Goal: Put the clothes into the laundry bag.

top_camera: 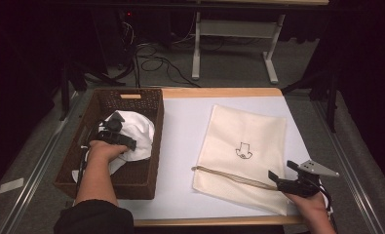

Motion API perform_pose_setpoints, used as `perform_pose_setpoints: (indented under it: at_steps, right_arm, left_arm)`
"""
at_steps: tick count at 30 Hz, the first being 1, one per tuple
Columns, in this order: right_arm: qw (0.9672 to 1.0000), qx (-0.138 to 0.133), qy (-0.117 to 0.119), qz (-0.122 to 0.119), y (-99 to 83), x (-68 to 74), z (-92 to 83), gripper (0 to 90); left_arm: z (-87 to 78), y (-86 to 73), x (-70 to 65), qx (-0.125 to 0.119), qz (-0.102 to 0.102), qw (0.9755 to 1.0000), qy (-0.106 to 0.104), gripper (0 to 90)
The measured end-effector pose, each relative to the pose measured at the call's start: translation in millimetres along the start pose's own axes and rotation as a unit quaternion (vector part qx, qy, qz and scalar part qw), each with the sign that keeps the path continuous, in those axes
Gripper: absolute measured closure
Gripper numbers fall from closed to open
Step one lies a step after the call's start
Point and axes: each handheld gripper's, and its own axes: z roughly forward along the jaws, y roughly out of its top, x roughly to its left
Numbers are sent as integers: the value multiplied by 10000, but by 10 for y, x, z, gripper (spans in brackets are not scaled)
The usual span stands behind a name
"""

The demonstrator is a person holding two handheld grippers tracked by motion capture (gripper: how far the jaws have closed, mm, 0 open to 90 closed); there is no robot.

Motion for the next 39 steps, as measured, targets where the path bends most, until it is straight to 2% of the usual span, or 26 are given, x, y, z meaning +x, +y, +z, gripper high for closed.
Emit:
perform_pose_setpoints:
  at_steps: [3,6,10,13,14,16,23,27,31,36,39]
  right_arm:
    - [10000,-13,12,-25,3,2,-1,102]
    - [10000,7,16,-12,1,3,1,103]
    - [10000,11,8,-2,-2,0,0,104]
    - [10000,11,3,-13,-3,-2,6,107]
    - [10000,9,8,-28,-2,-3,10,108]
    - [10000,20,14,-5,-3,1,15,110]
    - [10000,5,23,2,1,5,13,124]
    - [10000,-9,31,-3,3,4,12,128]
    - [10000,-41,28,-11,8,3,4,136]
    - [10000,-95,26,15,12,-1,-9,137]
    - [9999,-104,18,52,13,-1,-15,137]
  left_arm:
    - [48,-32,-10,-41,41,9998,182,4]
    - [44,-27,-14,-16,43,9997,224,10]
    - [3,-36,16,-69,34,9997,217,67]
    - [-51,-60,64,-198,-12,9995,250,204]
    - [-70,-73,79,-258,-2,9991,324,256]
    - [-87,-88,99,-317,-16,9987,387,388]
    - [-134,-91,62,-349,211,9982,435,560]
    - [-175,-92,58,-366,242,9982,402,630]
    - [-232,-97,62,-421,202,9984,314,661]
    - [-330,-108,45,-713,73,9974,-2,680]
    - [-340,-122,27,-846,-23,9964,-104,677]
